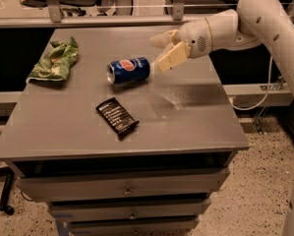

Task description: Knock pepsi can over

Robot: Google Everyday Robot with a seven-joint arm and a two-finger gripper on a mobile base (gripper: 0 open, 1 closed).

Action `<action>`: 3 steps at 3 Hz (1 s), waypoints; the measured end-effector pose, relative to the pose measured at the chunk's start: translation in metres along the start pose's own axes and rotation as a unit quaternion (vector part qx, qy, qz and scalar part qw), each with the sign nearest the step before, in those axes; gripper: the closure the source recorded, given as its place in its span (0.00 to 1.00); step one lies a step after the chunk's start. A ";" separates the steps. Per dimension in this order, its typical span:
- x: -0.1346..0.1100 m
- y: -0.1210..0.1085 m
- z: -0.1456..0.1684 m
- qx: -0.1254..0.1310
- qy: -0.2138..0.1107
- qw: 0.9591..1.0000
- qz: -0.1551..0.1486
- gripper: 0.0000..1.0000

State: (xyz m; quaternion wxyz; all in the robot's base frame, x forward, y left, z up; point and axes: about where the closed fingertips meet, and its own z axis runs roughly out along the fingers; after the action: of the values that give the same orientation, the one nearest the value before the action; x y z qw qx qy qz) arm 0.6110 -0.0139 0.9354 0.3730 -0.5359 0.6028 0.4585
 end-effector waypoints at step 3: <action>-0.007 0.016 -0.025 0.011 -0.023 0.999 -0.032 0.00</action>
Offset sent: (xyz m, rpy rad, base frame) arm -0.0267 -0.0153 0.0133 0.0331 -0.0340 0.0213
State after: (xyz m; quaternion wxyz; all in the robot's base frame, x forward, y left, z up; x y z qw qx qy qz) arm 0.5976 -0.0359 0.9518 0.4068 -0.5401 0.5820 0.4517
